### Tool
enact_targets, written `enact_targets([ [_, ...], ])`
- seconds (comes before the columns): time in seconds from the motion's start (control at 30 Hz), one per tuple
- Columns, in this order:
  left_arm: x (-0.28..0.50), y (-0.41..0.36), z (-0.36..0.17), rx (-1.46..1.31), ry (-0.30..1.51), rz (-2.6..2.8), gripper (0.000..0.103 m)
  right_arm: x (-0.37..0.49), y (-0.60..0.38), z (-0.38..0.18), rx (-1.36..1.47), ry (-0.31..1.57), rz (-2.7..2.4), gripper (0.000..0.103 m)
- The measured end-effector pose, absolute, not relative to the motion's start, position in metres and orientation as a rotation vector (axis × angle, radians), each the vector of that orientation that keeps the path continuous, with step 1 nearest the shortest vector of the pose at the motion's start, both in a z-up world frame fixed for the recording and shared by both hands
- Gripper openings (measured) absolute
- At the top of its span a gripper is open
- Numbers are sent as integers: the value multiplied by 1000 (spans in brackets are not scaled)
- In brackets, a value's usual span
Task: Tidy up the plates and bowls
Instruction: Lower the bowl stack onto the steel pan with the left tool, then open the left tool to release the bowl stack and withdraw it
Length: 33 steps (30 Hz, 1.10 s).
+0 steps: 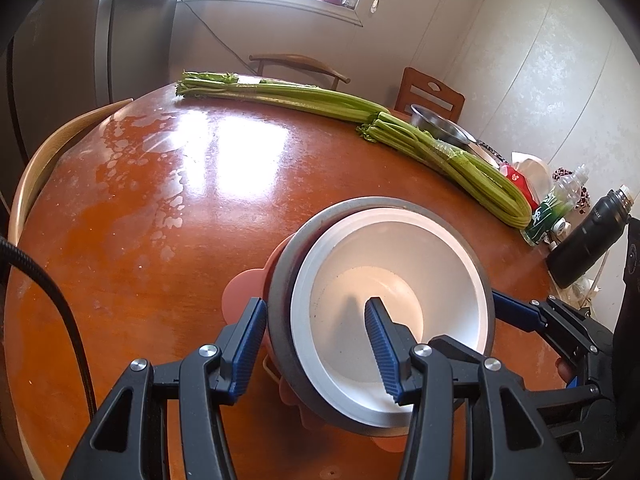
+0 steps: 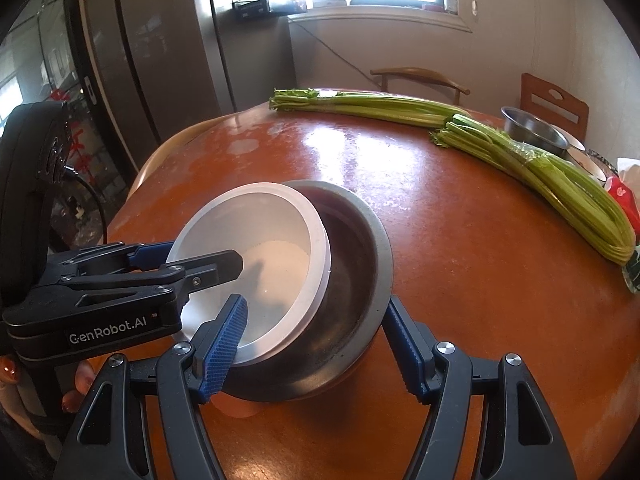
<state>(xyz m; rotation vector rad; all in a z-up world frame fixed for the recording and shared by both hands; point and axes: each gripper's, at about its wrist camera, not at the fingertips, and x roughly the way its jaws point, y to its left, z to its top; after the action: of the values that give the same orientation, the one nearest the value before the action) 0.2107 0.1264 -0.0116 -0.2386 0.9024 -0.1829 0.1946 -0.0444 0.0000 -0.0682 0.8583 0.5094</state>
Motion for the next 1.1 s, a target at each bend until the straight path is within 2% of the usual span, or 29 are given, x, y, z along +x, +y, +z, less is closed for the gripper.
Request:
enact_targets([
  [1.1, 195, 125, 2, -214, 858, -139, 51, 185, -53, 13, -47, 809, 492, 72],
])
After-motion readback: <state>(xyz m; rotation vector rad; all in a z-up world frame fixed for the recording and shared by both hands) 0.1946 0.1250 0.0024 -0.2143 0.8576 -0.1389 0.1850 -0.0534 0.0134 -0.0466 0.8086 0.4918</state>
